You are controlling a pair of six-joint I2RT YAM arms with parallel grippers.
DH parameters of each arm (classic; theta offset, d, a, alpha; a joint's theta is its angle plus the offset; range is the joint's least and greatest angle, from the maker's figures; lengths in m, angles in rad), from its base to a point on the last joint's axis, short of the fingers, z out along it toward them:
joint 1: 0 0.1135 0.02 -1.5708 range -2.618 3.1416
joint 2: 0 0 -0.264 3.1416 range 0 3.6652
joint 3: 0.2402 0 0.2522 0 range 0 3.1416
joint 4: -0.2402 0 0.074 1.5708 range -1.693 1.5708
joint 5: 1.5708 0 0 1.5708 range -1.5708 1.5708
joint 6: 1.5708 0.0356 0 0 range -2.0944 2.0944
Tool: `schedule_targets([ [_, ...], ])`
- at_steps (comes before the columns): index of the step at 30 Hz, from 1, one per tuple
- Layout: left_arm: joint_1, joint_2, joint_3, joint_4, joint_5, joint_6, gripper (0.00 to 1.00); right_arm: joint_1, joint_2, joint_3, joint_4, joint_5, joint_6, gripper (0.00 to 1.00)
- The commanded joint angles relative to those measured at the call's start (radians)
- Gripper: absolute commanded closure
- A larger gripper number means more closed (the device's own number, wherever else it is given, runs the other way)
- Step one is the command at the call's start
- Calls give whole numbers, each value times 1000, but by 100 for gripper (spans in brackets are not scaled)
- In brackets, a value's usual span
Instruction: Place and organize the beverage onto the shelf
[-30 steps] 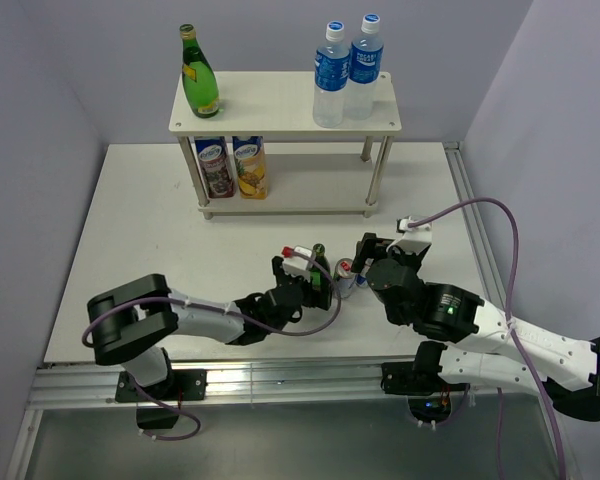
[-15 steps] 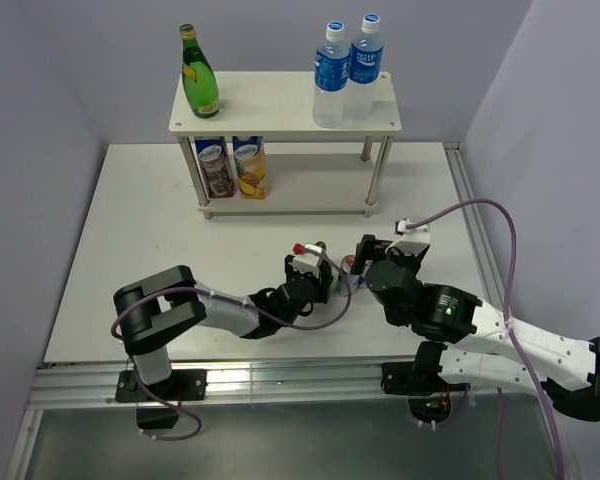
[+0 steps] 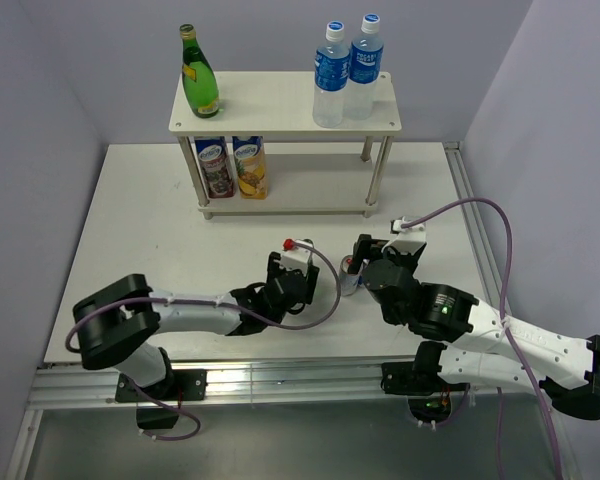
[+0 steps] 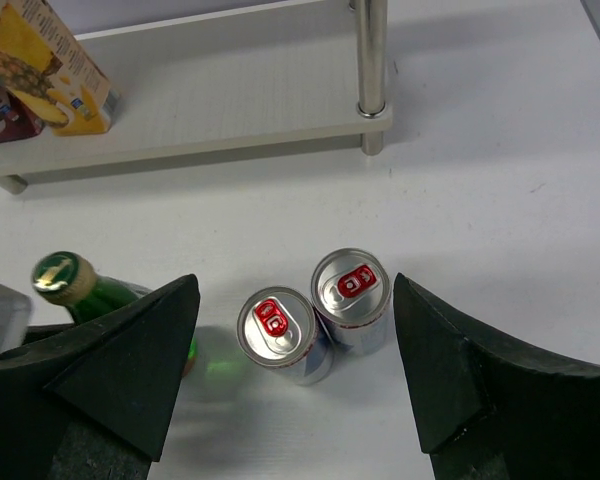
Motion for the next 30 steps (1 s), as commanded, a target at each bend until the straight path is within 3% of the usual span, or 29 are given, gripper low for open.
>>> schedule_targets([
  [1,7,-168,84,-59,-81,11,100,-4,-7,15,41,14,-5,15],
  [4,19,-227,136,-130,-98,18,100,-4,-2,20,50,10,-5,15],
  [12,172,-287,339,-347,49,61,100,-4,-1,19,53,2,0,16],
  [19,320,-241,724,-531,101,169,100,-2,-16,5,52,2,9,16],
  [27,366,-110,1181,-728,120,213,100,-4,-37,-12,46,7,21,16],
  [30,380,-63,1262,-731,126,243,100,-2,-42,-15,46,11,23,16],
])
